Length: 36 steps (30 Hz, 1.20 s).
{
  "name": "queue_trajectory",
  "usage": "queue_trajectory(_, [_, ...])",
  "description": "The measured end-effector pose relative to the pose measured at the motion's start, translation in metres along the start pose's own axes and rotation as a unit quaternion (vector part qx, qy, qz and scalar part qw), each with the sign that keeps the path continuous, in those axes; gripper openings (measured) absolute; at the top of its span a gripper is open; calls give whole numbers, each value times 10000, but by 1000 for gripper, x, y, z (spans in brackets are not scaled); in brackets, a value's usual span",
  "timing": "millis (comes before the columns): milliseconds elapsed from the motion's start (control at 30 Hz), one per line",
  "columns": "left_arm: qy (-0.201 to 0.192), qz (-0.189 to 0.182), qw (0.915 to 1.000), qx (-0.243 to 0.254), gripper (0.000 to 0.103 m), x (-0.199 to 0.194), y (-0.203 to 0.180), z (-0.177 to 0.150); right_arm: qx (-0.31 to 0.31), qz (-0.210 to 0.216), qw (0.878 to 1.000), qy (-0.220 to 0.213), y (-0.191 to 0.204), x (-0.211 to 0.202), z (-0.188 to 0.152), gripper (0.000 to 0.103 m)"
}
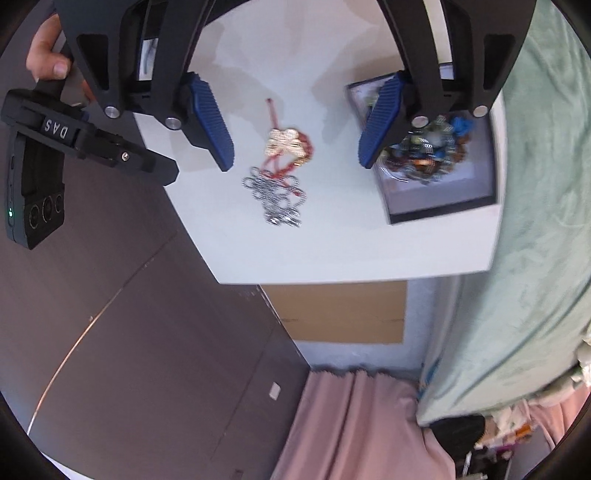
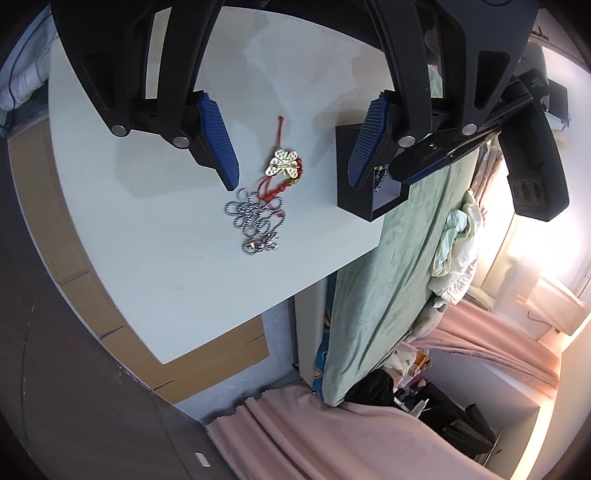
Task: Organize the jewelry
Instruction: 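Grasp the gold butterfly charm on the red string with the left gripper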
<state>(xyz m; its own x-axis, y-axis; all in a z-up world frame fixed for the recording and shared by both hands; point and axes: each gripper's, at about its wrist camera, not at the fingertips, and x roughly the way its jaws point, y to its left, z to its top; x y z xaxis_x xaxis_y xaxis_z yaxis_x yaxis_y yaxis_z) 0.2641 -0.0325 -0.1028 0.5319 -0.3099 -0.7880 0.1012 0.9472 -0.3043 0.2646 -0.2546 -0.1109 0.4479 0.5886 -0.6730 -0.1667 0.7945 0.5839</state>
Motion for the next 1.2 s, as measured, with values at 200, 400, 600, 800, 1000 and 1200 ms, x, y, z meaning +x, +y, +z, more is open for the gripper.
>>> queue_trajectory(200, [554, -55, 9984, -129, 53, 31, -15, 10, 263, -66, 9995, -158, -20, -16, 5, 62])
queue_trajectory(400, [873, 180, 9959, 126, 53, 56, -31, 18, 633, -57, 9974, -341, -45, -32, 10, 62])
queue_trajectory(600, [1096, 285, 9934, 184, 48, 81, -36, 12, 959, -14, 9941, -505, -60, -44, 14, 63])
queue_trajectory(800, [1306, 380, 9906, 162, 45, 100, -33, 1, 1029, 55, 9932, -546, -63, -48, 16, 62])
queue_trajectory(1000, [1356, 451, 9897, 65, 42, 110, -26, 1, 1029, 70, 9931, -551, -64, -50, 16, 63])
queue_trajectory(1200, [1424, 405, 9890, -5, 41, 115, -22, 0, 1041, 64, 9931, -542, -64, -50, 17, 62])
